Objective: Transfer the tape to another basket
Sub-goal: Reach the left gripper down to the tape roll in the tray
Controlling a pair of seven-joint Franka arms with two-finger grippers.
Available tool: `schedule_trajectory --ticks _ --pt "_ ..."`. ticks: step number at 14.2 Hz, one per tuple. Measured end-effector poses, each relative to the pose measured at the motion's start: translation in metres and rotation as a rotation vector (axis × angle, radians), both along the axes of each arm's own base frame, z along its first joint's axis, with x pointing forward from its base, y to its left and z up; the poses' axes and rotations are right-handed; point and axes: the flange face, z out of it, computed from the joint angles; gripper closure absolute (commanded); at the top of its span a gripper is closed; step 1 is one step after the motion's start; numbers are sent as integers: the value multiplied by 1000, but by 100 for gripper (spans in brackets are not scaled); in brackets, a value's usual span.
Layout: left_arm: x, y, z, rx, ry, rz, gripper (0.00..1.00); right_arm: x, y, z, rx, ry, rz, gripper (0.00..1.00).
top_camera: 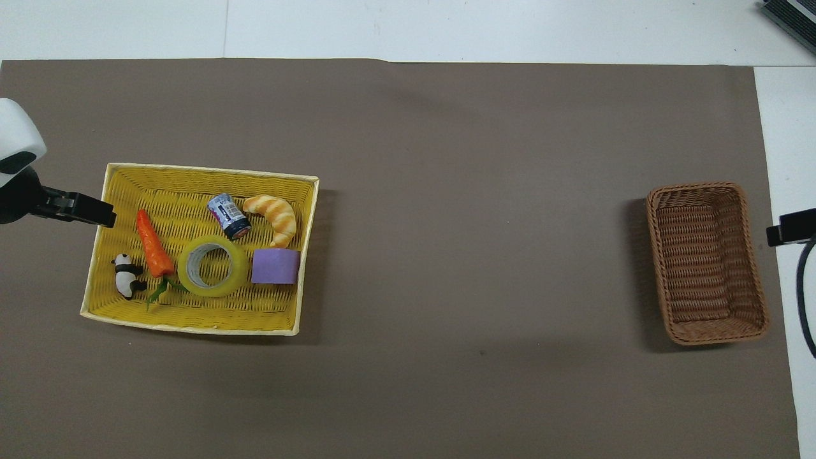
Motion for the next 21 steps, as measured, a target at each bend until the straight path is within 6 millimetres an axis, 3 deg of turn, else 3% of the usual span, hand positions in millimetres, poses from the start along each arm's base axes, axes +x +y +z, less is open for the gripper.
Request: schedule_trajectory --ticks 8,14,17,21 --pt "-7 -6 -62 -6 29 -189 0 0 0 0 0 0 0 0" --pt "-25 -48 -148 -9 87 -268 0 0 0 0 0 0 0 0" --pt "-33 -47 -179 -12 86 -313 0 -1 0 0 0 0 0 0" --pt "-30 -46 -207 -13 61 -342 0 -1 0 0 1 0 0 0"
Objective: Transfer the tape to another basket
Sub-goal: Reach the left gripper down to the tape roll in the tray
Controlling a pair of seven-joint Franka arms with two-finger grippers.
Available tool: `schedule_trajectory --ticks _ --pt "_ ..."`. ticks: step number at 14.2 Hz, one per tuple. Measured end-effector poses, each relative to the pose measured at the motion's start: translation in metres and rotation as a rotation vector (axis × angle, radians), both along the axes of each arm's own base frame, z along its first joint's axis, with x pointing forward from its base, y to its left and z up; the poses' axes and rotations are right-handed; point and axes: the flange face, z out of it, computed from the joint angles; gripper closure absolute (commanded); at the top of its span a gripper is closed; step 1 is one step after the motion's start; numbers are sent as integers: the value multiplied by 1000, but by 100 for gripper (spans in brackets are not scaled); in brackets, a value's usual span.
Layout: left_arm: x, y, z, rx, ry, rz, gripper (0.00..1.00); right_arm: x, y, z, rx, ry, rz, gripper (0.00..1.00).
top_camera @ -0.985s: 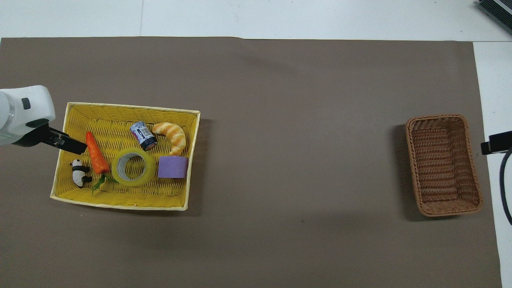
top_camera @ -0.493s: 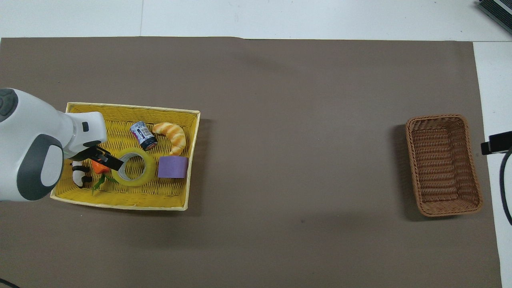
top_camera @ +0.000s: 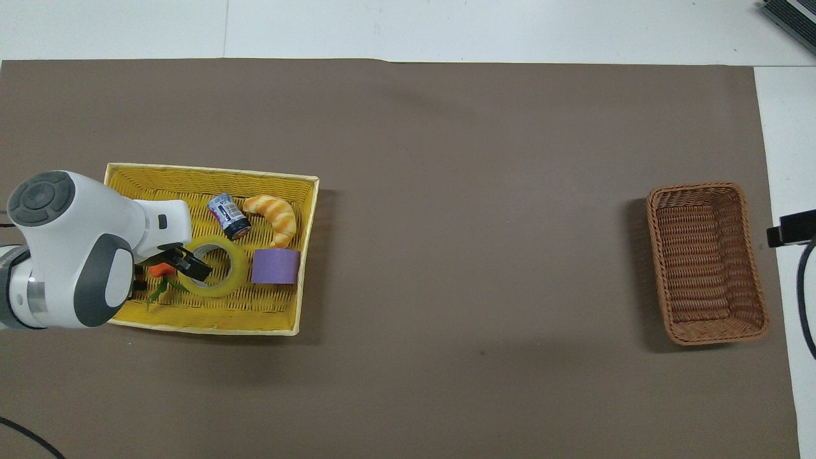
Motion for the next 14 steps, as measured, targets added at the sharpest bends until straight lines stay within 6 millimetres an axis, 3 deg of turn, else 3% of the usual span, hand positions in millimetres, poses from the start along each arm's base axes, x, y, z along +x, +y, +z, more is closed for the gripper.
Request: schedule_trajectory --ticks 1,3,4,5,14 --pt "1 0 -7 -1 -2 -2 3 0 0 0 0 0 0 0" --pt "1 -2 -17 -2 1 -6 65 0 0 0 0 0 0 0" --pt "1 -2 -19 -1 4 -7 89 0 0 0 0 0 0 0" --pt "0 -2 -19 -1 6 -7 100 0 0 0 0 0 0 0" --pt "0 0 -13 4 58 10 100 0 0 0 0 0 0 0"
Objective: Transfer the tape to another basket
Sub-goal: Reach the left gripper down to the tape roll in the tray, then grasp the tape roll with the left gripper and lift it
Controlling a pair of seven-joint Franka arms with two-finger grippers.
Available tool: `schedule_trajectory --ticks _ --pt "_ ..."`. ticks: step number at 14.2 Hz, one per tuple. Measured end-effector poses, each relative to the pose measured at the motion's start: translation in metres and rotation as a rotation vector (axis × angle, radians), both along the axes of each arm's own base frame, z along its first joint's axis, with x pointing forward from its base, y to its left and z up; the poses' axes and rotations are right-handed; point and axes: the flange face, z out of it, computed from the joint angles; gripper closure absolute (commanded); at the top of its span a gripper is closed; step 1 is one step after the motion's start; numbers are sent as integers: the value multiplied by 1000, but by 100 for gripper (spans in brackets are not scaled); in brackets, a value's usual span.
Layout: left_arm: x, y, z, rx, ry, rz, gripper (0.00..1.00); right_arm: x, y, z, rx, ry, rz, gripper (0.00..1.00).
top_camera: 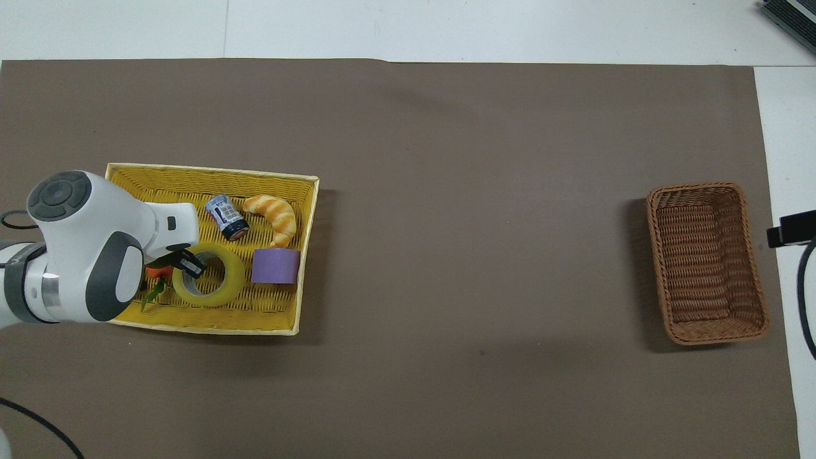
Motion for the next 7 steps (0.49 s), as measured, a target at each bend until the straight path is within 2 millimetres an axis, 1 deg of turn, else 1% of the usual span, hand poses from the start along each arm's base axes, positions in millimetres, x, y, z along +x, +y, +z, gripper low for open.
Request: schedule_trajectory --ticks 2,3,5,7 --pt "5 0 15 2 15 4 100 0 0 0 0 0 0 0" --pt "10 0 27 4 21 10 100 0 0 0 0 0 0 0" --pt "21 0 58 8 29 35 100 0 0 0 0 0 0 0" --pt "28 0 93 16 34 80 100 0 0 0 0 0 0 0"
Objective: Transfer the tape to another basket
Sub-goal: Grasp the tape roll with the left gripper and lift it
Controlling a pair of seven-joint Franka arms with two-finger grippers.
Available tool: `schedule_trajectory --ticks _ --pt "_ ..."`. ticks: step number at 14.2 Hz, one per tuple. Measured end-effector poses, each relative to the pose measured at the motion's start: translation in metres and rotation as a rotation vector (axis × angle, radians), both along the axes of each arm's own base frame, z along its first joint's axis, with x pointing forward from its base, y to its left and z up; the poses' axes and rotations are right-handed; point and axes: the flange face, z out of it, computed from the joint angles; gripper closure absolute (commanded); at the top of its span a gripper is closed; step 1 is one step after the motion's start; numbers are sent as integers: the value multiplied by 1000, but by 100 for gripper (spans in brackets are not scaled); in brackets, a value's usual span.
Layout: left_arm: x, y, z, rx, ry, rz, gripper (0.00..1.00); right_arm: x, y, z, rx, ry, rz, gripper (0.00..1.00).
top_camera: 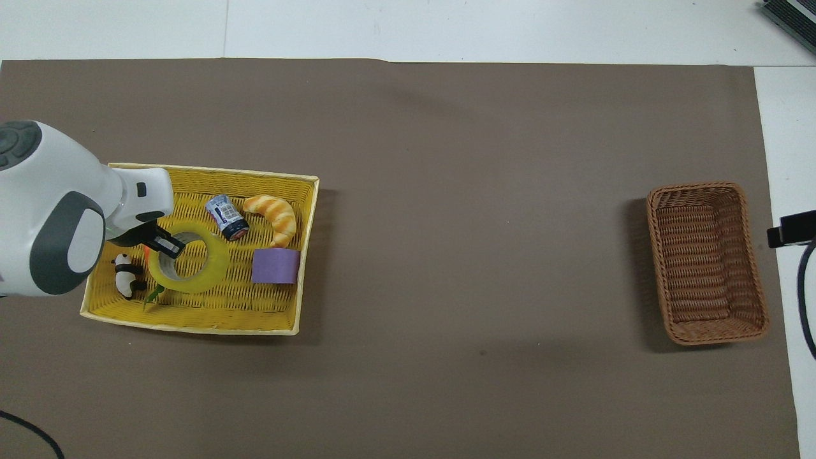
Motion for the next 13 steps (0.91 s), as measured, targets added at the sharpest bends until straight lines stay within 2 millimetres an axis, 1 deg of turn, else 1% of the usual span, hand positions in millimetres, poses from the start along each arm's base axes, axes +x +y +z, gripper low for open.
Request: schedule_trajectory --ticks 3,5,7,9,11,13 --pt "4 0 54 7 -42 67 100 0 0 -1 1 1 0 0" --pt "3 1 82 14 -61 127 100 -3 0 -3 4 8 0 0" --pt "1 3 106 25 -64 204 100 -8 0 -7 15 17 2 0" --pt "1 3 124 37 -65 290 100 -12 4 -7 53 16 4 0" --pt "1 -1 136 53 -69 406 100 -14 11 -7 114 15 -20 0" --pt "-1 -18 139 66 -72 492 100 -13 20 -7 166 16 -38 0"
